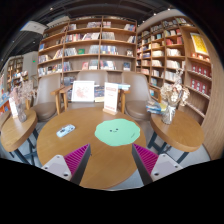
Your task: Arrange mouse
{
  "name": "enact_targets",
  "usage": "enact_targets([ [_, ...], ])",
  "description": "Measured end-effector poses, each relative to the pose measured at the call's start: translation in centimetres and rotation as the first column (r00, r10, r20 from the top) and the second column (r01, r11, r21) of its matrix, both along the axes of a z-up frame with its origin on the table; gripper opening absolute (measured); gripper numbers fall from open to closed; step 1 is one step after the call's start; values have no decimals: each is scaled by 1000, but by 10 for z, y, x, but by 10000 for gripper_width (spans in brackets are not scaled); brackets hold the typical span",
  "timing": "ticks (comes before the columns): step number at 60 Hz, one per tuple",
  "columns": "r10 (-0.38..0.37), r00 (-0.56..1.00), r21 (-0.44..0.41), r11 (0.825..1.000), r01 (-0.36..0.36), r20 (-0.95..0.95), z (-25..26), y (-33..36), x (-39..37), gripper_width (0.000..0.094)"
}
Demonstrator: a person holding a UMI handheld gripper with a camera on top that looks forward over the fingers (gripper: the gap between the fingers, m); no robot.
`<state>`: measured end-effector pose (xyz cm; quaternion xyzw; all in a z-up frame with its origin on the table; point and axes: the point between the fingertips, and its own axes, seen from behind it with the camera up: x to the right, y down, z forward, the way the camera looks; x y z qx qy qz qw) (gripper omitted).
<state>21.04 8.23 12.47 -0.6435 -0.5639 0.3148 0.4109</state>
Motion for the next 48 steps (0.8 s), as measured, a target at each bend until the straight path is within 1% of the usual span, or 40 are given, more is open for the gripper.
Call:
enact_targets([
  [6, 24, 1000, 2, 1000, -24, 12, -6, -13, -7, 857],
  [21, 103, 994, -16, 995, -102, 39, -23, -91, -21, 854],
  [38, 226, 969, -56, 973, -222, 94, -55, -189, -36, 852],
  [43, 244, 964, -52, 969, -240, 108, -68, -208, -47, 853],
  [48, 246, 962, -50, 969, -241, 119, -80, -221, -58, 852],
])
